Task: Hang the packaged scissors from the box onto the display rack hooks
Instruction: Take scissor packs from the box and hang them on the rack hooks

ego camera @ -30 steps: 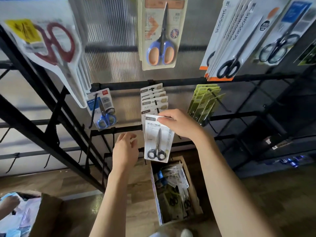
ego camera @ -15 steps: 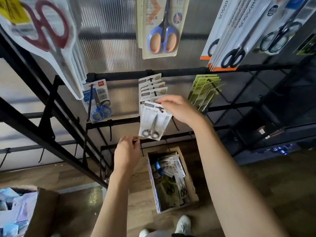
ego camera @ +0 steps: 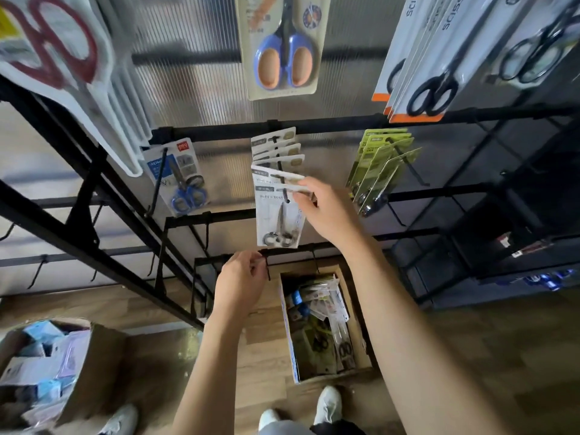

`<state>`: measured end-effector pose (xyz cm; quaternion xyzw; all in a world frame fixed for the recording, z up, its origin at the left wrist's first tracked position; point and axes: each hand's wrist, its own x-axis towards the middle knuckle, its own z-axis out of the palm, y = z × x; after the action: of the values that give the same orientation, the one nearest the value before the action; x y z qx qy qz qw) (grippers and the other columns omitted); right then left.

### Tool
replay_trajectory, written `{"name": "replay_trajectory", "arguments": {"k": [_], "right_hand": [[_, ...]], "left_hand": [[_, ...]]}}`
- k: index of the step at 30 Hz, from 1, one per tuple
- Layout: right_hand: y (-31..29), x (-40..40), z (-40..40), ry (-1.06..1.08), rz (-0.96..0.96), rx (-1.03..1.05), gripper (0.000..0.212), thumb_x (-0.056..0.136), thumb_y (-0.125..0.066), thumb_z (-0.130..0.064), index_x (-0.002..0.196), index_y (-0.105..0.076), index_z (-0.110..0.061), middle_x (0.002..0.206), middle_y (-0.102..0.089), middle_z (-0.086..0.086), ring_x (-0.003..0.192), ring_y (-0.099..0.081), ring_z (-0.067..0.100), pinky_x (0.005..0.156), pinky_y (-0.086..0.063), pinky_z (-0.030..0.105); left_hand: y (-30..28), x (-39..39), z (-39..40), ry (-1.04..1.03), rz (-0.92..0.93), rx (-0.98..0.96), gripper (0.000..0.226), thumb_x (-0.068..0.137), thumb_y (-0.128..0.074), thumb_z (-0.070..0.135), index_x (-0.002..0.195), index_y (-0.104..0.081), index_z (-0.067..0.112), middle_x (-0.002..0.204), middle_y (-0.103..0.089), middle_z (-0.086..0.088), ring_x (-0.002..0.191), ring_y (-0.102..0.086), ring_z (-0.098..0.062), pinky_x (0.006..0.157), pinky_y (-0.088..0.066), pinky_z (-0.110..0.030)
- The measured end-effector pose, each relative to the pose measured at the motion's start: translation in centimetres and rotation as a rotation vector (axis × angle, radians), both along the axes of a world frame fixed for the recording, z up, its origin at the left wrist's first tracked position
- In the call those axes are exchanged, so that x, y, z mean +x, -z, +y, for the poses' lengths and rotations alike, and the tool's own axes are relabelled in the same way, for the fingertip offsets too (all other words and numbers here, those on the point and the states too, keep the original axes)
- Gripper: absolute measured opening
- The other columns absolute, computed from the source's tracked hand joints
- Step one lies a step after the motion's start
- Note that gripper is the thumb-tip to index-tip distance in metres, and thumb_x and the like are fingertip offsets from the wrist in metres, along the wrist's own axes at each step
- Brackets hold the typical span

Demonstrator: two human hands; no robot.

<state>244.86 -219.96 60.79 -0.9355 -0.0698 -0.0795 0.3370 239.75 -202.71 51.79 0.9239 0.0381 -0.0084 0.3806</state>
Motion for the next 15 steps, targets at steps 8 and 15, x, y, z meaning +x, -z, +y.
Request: {"name": "replay_trajectory", "arguments": {"k": [8, 15], "right_hand": [[3.0, -0.7, -5.0, -0.017, 0.197, 0.104, 0.042, 0.093, -0.056, -0.031, 0.132, -0.048, -0.02, 0.122, -0.058, -0.004, 0.102, -0.059, 0.013, 0.084, -0.05, 0.032], [13.0, -7.5, -13.1, 0.144, 0.544, 0.078, 0.037, 0.094, -0.056, -0.027, 0.129, -0.051, -0.018, 0.126, -0.06, 0.002, 0.111, -0.058, 0.018, 0.09, -0.049, 0.031]], "left_hand": [[1.5, 0.0, -4.7, 0.092, 0.132, 0.067, 0.018, 0.09, -0.054, 0.019, 0.104, -0.064, 0.012, 0.101, -0.067, -0.006, 0.092, -0.062, -0.027, 0.077, -0.051, -0.036], [6.7, -1.2, -13.1, 0.302, 0.265, 0.221, 0.029, 0.091, -0.049, 0.021, 0.118, -0.058, 0.015, 0.117, -0.063, -0.008, 0.105, -0.059, -0.029, 0.083, -0.048, -0.033]]}}
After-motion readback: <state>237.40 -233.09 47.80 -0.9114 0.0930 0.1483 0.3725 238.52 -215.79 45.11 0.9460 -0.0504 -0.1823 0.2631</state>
